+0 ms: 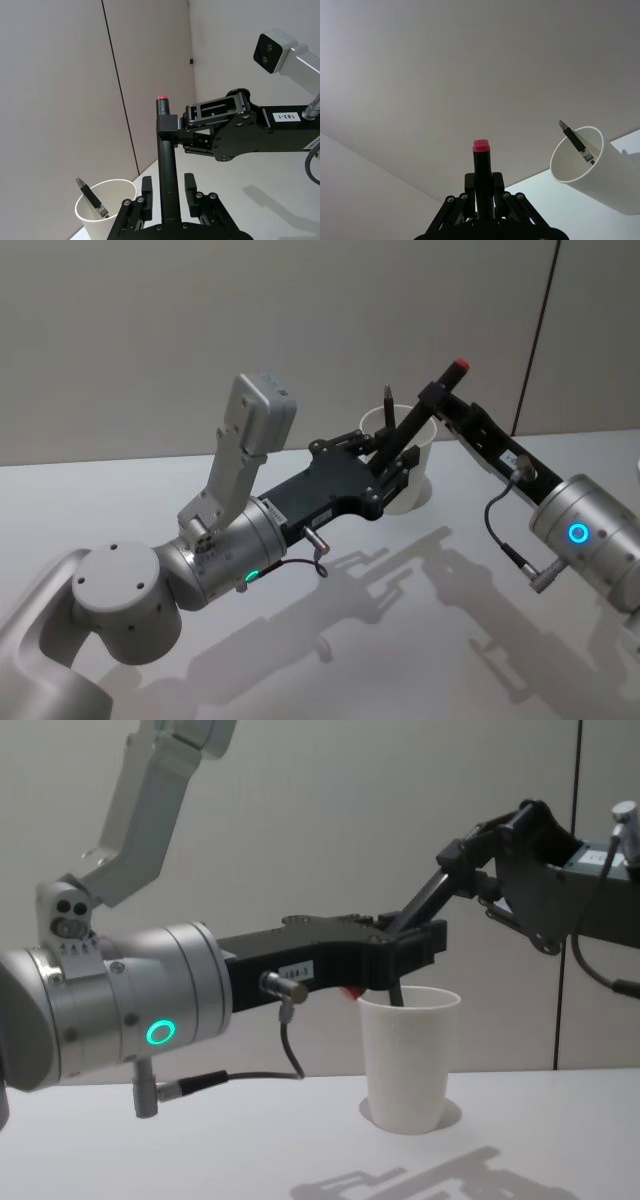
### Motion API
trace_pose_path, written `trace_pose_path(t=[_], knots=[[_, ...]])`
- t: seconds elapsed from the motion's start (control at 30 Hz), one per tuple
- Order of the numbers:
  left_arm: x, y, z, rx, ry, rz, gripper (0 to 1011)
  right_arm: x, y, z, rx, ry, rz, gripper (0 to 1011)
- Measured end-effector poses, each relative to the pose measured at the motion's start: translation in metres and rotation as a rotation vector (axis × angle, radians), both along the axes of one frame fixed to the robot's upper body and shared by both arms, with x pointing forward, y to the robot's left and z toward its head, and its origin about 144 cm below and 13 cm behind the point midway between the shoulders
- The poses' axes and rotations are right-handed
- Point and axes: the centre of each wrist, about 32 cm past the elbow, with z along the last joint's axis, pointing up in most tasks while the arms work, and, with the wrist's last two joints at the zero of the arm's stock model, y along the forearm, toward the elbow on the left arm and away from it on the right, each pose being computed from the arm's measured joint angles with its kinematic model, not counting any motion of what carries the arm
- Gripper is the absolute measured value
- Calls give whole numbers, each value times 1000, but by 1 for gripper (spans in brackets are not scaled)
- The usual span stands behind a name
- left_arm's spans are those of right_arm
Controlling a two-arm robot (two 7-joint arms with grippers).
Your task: Place the pen into the pen holder.
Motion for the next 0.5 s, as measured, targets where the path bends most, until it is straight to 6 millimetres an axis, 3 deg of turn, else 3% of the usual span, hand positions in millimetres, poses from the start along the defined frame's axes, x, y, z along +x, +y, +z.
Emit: trace_pose_path(t=[0.4,0.5], knots=[[0,0,0,0,0,0,765,0,0,0,-1,0,-1,203],[0,0,0,0,0,0,819,0,0,0,-1,0,-1,203]])
